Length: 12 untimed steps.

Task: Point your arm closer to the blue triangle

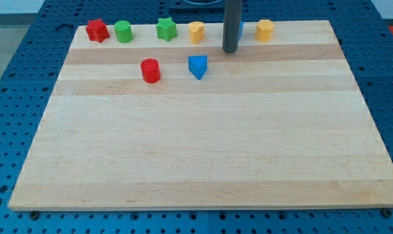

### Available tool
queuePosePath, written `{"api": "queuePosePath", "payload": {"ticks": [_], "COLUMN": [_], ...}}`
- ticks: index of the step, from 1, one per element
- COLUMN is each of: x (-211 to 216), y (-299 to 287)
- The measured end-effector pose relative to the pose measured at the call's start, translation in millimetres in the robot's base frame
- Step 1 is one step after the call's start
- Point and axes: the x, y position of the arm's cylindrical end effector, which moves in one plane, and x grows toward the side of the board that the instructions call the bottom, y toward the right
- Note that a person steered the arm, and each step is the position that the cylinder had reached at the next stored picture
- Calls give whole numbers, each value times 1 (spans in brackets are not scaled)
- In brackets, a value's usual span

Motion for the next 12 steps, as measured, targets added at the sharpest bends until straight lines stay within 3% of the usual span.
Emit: {"api": "queuePosePath", "payload": {"ticks": [4, 5, 7, 9, 12], "x": [21, 64, 134, 111, 111], "y": [4, 12, -48, -91, -92]}}
